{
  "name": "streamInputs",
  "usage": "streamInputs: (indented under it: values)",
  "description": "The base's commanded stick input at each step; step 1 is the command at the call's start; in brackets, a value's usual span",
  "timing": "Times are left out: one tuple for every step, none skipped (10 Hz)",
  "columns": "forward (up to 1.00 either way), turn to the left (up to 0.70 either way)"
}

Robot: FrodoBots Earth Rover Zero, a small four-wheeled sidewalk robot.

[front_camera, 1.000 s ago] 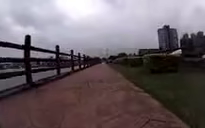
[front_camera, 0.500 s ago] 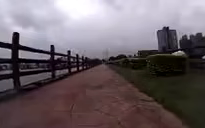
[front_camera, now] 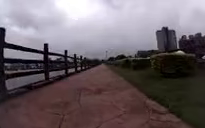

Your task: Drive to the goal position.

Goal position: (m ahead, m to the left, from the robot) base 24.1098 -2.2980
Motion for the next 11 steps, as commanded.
streamInputs:
  values:
    - [1.00, 0.00]
    - [1.00, 0.00]
    - [1.00, 0.00]
    - [1.00, 0.00]
    - [1.00, 0.07]
    - [1.00, 0.21]
    - [1.00, 0.40]
    - [1.00, 0.40]
    - [1.00, 0.40]
    - [1.00, 0.13]
    - [1.00, 0.00]
